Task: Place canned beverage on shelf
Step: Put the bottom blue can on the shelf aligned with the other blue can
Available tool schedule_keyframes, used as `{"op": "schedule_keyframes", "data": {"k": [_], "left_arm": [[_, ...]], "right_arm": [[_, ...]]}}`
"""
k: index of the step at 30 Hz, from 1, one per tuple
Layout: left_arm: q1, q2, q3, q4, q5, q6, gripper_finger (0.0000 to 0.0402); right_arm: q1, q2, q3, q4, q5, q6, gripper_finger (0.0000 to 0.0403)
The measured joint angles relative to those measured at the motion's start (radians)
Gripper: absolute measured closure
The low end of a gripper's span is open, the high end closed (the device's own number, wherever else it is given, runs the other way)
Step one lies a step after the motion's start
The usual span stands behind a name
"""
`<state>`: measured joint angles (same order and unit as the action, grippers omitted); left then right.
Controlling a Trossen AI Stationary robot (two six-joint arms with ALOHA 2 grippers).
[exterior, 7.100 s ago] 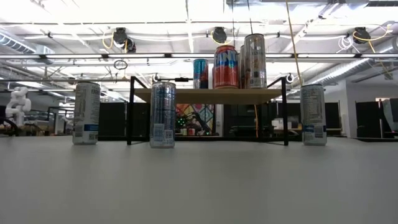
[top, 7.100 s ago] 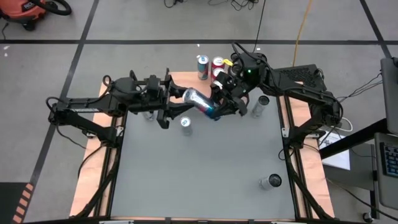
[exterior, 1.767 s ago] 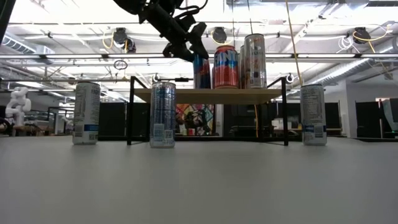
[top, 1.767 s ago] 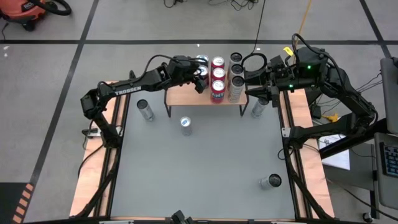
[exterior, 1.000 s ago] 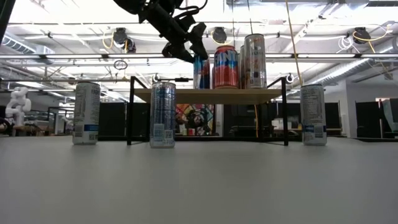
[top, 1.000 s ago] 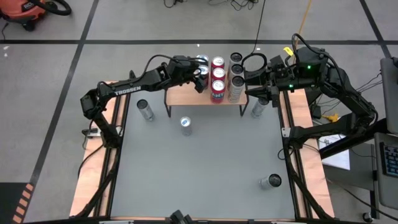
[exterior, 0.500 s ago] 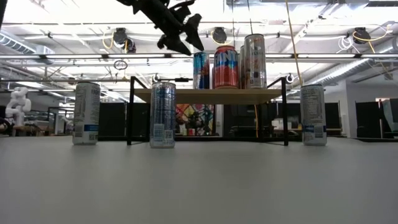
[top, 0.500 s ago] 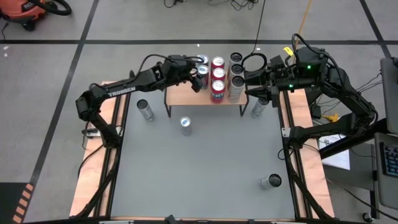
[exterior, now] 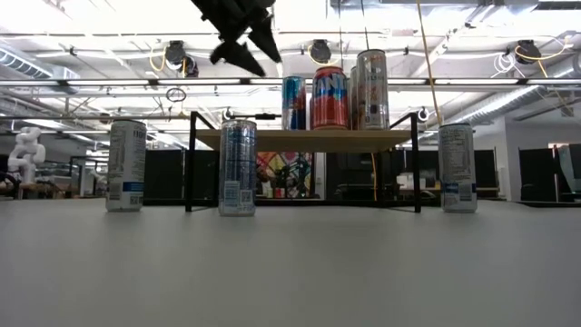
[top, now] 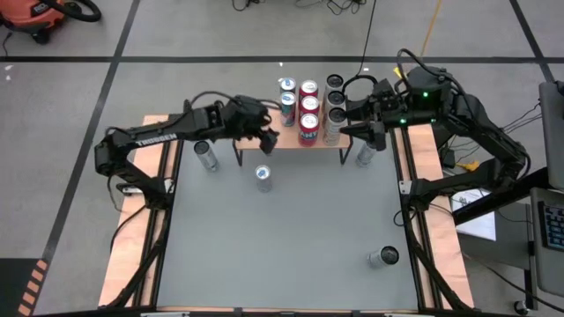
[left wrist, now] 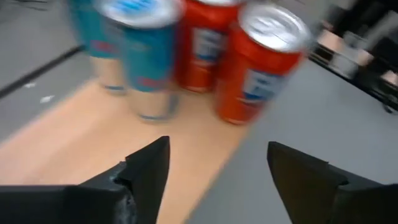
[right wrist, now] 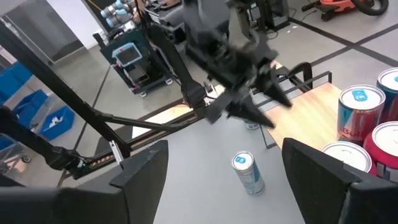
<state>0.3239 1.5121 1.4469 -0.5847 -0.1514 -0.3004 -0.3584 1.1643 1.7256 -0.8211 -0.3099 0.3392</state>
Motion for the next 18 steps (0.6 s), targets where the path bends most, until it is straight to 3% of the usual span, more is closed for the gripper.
{"op": "schedule_keyframes", "data": {"k": [7,14,18], "left_arm": [[-0.012,0.03,-0.071,0.164,0.028,0.027,0.021],[0.003,0.096,-0.069,0.275,0.016,0.071,0.026],[0.004,0.105,-0.071,0.262,0.002,0.052,0.0275]], "right_arm": [[0.0,0.03,0.0,0.0,0.008,-0.087,0.0126],[-0.01,0.039,0.0,-0.034,0.233,-0.255,0.0126],[-0.043,0.042,0.0,-0.03,0.283,-0.306,0.0126]]}}
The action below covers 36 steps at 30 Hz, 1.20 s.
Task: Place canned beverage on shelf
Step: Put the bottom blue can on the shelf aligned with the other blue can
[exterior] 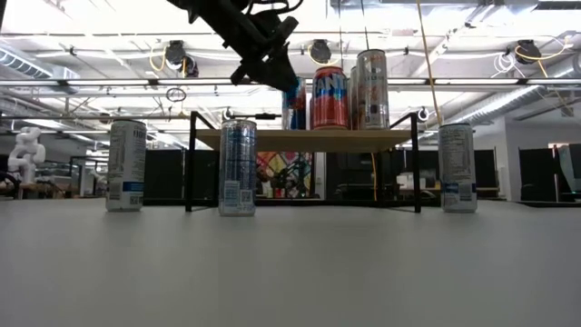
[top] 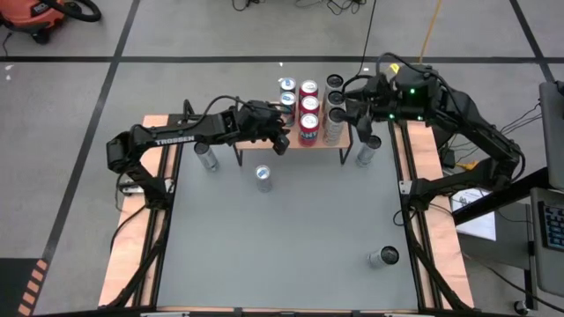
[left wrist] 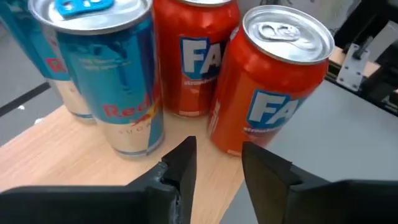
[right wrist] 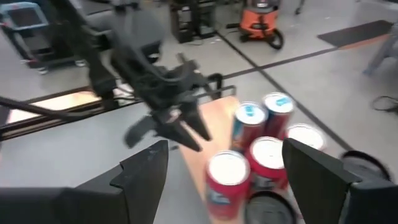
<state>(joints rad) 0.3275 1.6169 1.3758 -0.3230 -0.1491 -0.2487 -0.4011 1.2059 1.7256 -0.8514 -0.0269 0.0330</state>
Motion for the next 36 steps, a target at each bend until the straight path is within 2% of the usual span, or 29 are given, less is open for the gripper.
{"op": "schedule_keyframes", "data": {"k": [14,20,31,36], "left_arm": [[0.038,0.0,0.0,0.008,-0.047,0.004,0.0286],[0.064,0.006,0.0,0.012,-0.047,0.002,0.0286],[0.071,0.065,0.001,0.053,0.017,-0.002,0.0286],[0.072,0.079,0.001,0.05,-0.03,-0.008,0.0286]], "right_arm": [[-0.112,0.015,0.0,0.009,0.003,-0.155,0.0126],[-0.148,0.036,0.0,0.009,0.001,-0.178,0.0126],[-0.189,0.063,0.0,0.008,-0.001,-0.204,0.0126],[-0.196,0.065,0.0,0.009,-0.002,-0.204,0.0126]]}}
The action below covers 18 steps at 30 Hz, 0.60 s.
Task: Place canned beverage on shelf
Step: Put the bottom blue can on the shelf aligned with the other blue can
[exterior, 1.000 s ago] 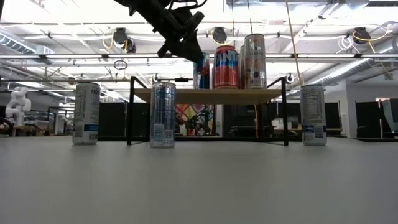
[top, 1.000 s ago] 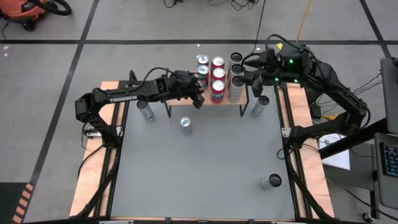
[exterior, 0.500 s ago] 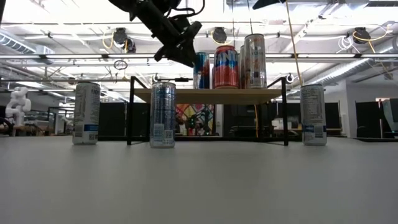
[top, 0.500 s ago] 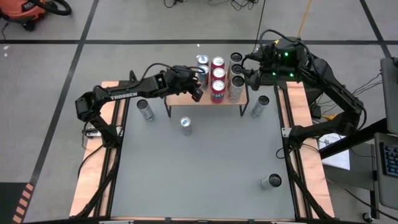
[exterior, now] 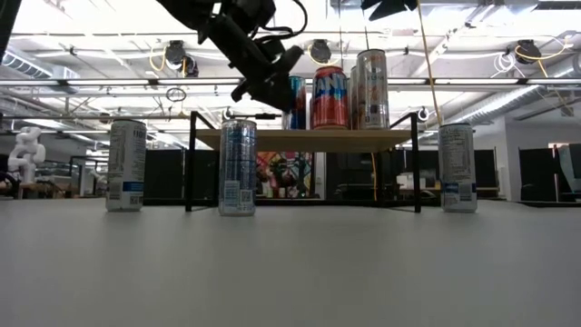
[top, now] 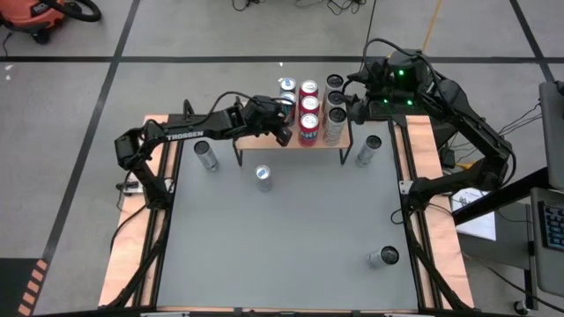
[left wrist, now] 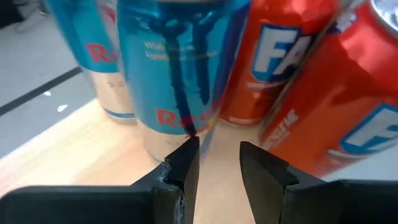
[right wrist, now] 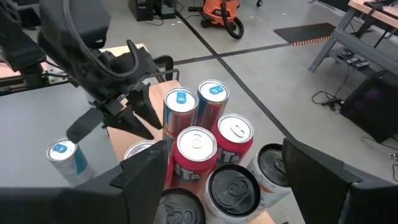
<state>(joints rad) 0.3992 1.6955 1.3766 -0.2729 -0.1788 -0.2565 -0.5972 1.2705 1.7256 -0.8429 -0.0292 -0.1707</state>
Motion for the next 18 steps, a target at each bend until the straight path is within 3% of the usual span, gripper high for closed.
{"op": "schedule_keyframes", "data": {"k": [18], "left_arm": [[-0.021,-0.002,0.0,0.0,-0.004,-0.013,0.0286]], "right_arm": [[0.0,0.0,0.0,0.0,-0.001,0.001,0.0126]]}}
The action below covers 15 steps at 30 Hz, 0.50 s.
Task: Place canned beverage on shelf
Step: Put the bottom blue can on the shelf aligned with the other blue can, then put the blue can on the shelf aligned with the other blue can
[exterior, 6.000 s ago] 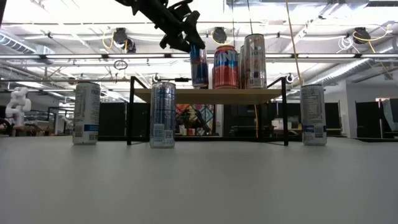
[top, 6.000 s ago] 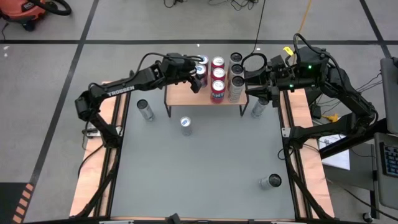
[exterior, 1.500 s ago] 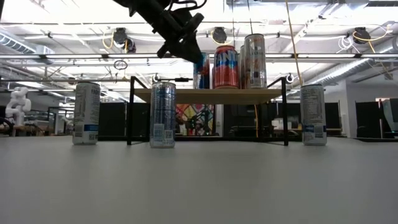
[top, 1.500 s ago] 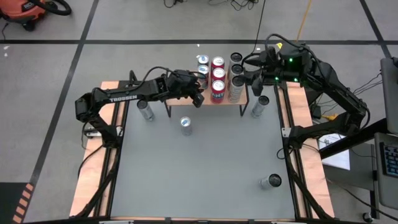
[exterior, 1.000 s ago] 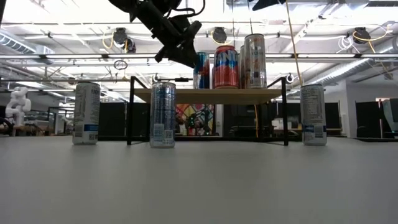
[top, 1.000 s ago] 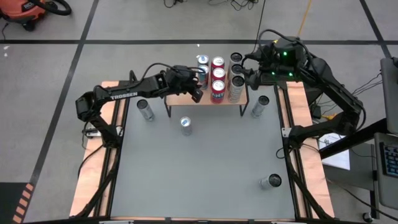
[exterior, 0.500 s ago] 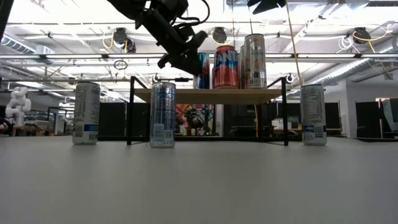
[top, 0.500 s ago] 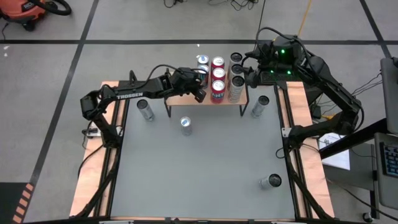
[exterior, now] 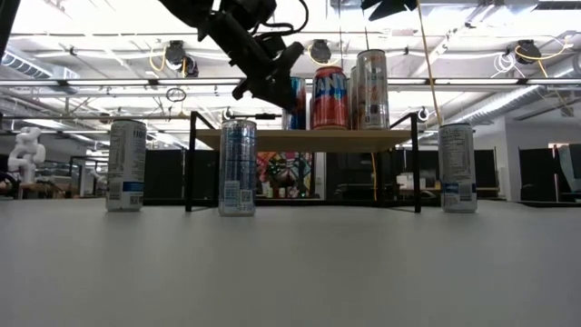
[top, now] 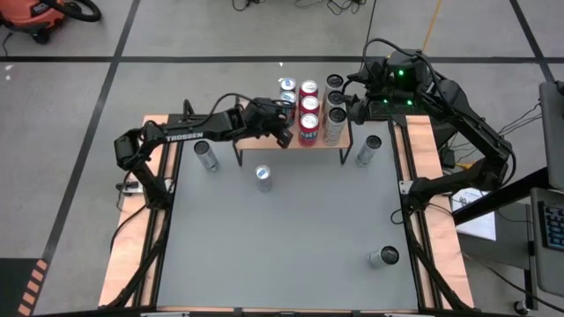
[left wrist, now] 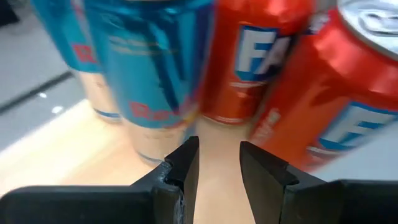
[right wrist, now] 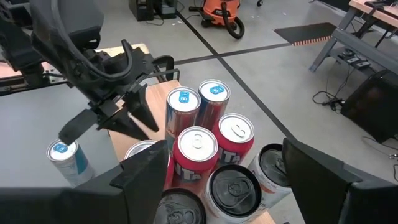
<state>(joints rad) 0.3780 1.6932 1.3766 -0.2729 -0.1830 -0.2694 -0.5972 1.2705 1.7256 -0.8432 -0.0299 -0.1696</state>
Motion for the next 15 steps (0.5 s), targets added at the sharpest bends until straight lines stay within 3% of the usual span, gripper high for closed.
{"op": "schedule_keyframes", "data": {"k": [9,15], "left_arm": [[-0.032,-0.059,0.0,-0.12,0.144,-0.194,0.0286],[-0.104,-0.166,0.002,-0.251,0.15,-0.192,0.0286]], "right_arm": [[0.0,0.0,0.0,-0.014,-0.011,0.064,0.0126],[0.003,0.0,0.0,-0.012,-0.16,0.165,0.0126]]}}
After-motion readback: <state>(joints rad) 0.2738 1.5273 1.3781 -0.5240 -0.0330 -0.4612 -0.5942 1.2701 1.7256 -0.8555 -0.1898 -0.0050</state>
